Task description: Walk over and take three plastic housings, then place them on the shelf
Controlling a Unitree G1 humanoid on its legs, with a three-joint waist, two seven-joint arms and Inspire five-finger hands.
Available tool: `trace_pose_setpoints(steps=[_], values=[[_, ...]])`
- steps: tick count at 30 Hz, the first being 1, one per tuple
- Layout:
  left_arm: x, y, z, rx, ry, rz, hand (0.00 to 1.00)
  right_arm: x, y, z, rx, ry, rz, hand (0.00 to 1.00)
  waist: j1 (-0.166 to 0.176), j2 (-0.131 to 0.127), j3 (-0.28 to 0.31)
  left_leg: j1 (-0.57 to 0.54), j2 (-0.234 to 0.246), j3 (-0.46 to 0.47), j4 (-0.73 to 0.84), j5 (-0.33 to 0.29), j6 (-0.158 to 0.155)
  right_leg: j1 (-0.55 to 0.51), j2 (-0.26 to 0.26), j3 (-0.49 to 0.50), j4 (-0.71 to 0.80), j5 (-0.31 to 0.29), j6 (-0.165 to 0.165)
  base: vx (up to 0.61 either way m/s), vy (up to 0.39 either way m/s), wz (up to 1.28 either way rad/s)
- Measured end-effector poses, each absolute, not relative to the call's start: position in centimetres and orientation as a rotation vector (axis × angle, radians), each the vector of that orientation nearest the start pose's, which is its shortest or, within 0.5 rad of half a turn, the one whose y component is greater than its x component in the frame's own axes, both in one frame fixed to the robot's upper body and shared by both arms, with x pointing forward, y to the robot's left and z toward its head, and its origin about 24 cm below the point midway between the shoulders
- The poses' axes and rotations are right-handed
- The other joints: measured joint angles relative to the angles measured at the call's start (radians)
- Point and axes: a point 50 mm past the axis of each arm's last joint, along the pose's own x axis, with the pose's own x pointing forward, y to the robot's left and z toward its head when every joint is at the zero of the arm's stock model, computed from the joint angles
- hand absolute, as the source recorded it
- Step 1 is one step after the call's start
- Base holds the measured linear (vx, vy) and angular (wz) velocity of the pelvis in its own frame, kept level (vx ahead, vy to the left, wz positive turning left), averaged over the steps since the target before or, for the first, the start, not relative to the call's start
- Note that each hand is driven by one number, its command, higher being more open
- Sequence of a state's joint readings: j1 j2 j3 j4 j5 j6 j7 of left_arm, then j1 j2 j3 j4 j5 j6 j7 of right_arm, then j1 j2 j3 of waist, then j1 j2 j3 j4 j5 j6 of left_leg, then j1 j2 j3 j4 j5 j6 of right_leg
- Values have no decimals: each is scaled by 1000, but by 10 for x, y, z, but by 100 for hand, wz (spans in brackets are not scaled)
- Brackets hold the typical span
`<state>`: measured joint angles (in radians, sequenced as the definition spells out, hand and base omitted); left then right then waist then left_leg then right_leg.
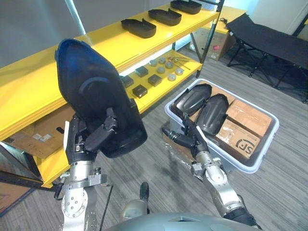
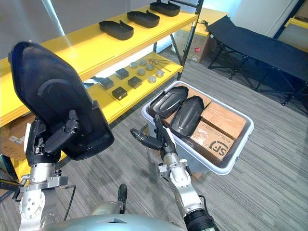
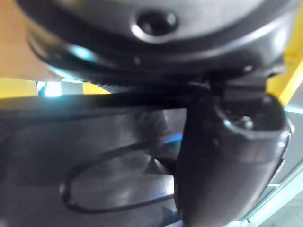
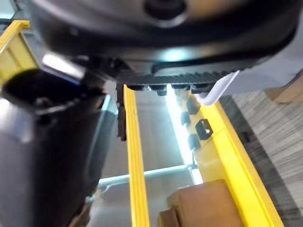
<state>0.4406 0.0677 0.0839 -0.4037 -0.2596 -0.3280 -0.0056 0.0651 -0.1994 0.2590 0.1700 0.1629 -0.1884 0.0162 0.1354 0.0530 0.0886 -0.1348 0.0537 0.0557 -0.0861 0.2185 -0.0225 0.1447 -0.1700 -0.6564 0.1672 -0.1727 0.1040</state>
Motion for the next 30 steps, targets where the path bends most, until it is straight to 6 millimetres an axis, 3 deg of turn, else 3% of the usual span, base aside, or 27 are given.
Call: trace_pose_setpoints(steps=[5,9,12,15,17,18,19,20,21,22,23,24,25,26,27,29,30], values=[[156,205,79,-72,-307,226,0,228,-139,6,-91,45,325,100,29,6,12,-11,-2,-24,-2,0,4,-9,-5,-11,54,-51,-8,-44,-66,23],[149,210,74,-63,-273,279,0,232,-137,13,-98,-7,317,100,49,-17,42,-11,-19,-38,13,-4,2,-21,-43,-21,133,-88,-2,6,-52,16],[148,215,75,-44,-278,299,0,240,-135,22,-86,-57,262,100,54,-49,76,-19,-55,-61,83,-54,0,3,-84,-18,183,-113,-1,22,6,36],[148,222,79,-30,-302,314,0,243,-139,27,-55,-94,166,100,54,-64,81,-30,-82,-67,118,-77,6,11,-124,-17,256,-112,-3,63,62,53],[148,228,85,-16,-349,328,0,244,-142,29,-42,-110,112,100,54,-75,93,-34,-95,-73,145,-86,18,-41,-165,49,394,-95,-28,99,74,50],[147,231,86,-9,-357,345,0,243,-143,28,-40,-105,91,100,52,-73,95,-27,-95,-89,147,-91,26,-90,-175,119,477,-44,-41,90,101,34],[145,234,86,-5,-358,373,0,243,-146,27,-41,-104,78,100,52,-68,100,2,-96,-93,104,-115,23,-140,-176,195,561,51,-52,113,99,34],[145,235,86,-7,-360,384,0,242,-147,27,-39,-102,71,100,45,-75,100,17,-102,-92,77,-154,24,-165,-188,210,588,92,-74,154,101,37],[147,237,90,-5,-383,402,0,241,-148,26,-34,-107,53,100,19,-114,106,-34,-133,-47,269,-219,84,-210,-246,241,651,83,-79,154,47,37],[149,238,93,-9,-401,413,0,241,-150,29,-42,-129,48,100,5,-107,116,-79,-119,-3,492,-290,103,-235,-262,260,697,27,-78,218,67,13],[154,240,94,-32,-422,444,0,243,-155,34,-61,-159,50,100,-2,-77,134,-41,-112,-30,550,-450,73,-272,-254,308,733,-107,-78,170,12,-4],[161,241,95,-49,-427,463,0,242,-162,32,-73,-144,45,100,-13,-70,134,-39,-111,-59,537,-448,74,-338,-213,381,647,-152,-84,121,-5,-5],[164,241,96,-54,-435,466,0,241,-166,32,-79,-142,39,100,-26,-65,133,-42,-105,-74,532,-446,77,-366,-187,406,593,-151,-83,52,-12,39],[167,238,97,-55,-438,453,0,239,-174,32,-87,-141,15,100,-44,-38,136,-59,-87,-104,527,-444,69,-409,-141,474,471,-135,-55,77,23,71],[170,235,97,-55,-435,433,0,233,-183,32,-88,-132,-14,100,-61,-39,135,-53,-86,-141,508,-434,51,-410,-120,532,342,-98,8,109,-5,84],[171,233,96,-63,-431,432,0,224,-191,29,-80,-115,-24,100,-68,-57,129,-18,-101,-191,464,-427,36,-379,-116,579,227,-54,55,205,-186,90],[171,234,96,-68,-430,448,0,220,-192,29,-86,-112,-11,100,-75,-67,122,10,-105,-225,425,-419,21,-345,-105,569,171,-36,50,270,-298,91]])
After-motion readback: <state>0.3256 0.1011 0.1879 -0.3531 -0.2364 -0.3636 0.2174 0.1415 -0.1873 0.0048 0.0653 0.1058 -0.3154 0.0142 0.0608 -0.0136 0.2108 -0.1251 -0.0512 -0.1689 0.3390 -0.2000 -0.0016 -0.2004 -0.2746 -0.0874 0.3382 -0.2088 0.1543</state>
